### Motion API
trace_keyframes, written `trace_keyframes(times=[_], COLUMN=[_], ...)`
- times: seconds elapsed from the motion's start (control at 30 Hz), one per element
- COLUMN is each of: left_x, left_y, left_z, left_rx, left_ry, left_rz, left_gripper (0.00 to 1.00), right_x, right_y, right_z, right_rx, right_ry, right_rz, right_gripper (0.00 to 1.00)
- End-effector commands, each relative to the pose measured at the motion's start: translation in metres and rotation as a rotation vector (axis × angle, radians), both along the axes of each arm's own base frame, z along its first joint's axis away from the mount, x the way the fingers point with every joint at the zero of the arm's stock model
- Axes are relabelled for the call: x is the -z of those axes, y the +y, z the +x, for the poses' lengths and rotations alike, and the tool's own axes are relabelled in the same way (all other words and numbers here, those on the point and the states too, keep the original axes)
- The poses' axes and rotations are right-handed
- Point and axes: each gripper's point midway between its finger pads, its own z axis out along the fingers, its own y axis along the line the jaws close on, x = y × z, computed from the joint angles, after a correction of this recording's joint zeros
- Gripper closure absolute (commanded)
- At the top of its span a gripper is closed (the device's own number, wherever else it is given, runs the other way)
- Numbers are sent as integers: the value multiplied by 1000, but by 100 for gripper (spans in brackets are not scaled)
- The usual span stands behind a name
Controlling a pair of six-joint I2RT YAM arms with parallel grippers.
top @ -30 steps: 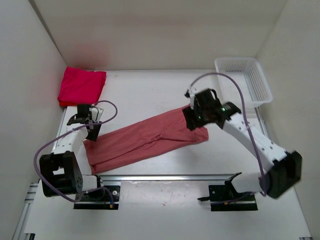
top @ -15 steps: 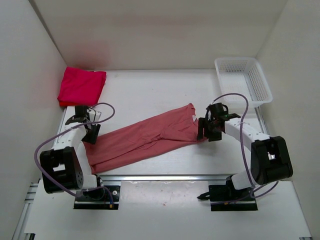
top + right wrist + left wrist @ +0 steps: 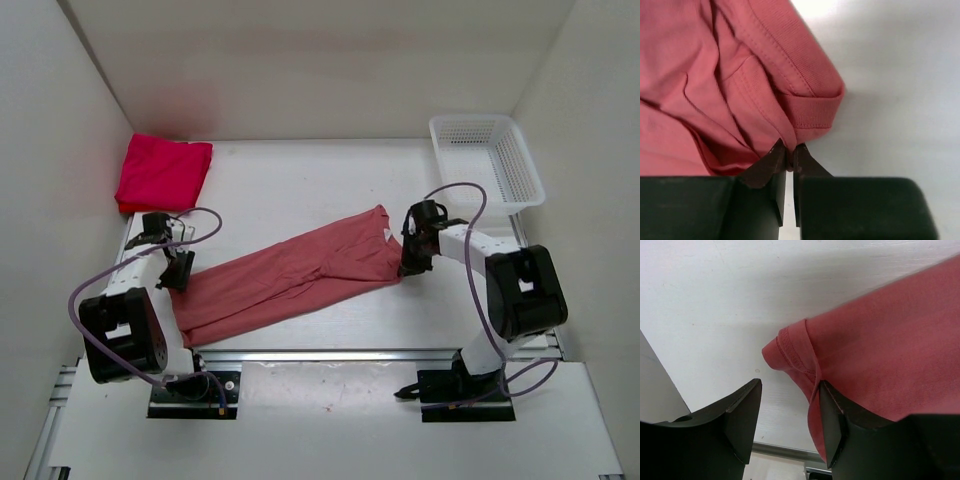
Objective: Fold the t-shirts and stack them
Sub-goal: Rotate the tshirt 90 degrees
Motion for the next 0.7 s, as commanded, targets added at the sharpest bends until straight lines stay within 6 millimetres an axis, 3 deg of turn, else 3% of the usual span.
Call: trace_keyframes(times=[0.0, 0.07, 0.13, 0.17, 0.2, 0.23, 0.27, 0.3, 0.37, 0.4, 0.47, 0.53, 0.67], left_x=[-8, -7, -6, -8, -8, -8, -9, -8, -4, -4, -4, -2, -5], left_y=[5, 9, 9, 11, 11, 14, 14, 15, 14, 15, 12, 6, -17], left_z=[6, 5, 3, 4, 4, 4, 5, 2, 0, 0, 1, 1, 9], left_rx=[-23, -32, -35, -42, -49, -60, -67, -78, -73, -77, -61, -46, 49], left_ry=[-20, -16, -9, -6, -5, -3, -9, -1, 20, 21, 23, 33, 20], left_rz=[-3, 4, 2, 1, -3, -3, -11, -14, -19, -23, -23, -41, -66], left_gripper=[40, 40, 40, 40, 39, 40, 40, 40, 40, 40, 40, 39, 39], right_x=[-4, -11, -25, -10, -35, -36, -23, -45, -50, -37, -56, -62, -86], right_y=[6, 3, 7, 5, 7, 11, 14, 16, 25, 27, 38, 61, 75], right_z=[42, 84, 150, 163, 200, 229, 241, 268, 305, 309, 324, 317, 298], right_rx=[16, 36, 52, 56, 66, 70, 68, 81, 126, 125, 127, 108, 72], right_ry=[-57, -109, -196, -176, -265, -296, -290, -357, -410, -401, -463, -462, -469], right_rz=[-11, -27, -38, -71, -84, -98, -128, -136, -210, -233, -246, -213, -196], right_gripper=[100, 100, 100, 100, 100, 100, 99, 94, 47, 41, 27, 23, 23])
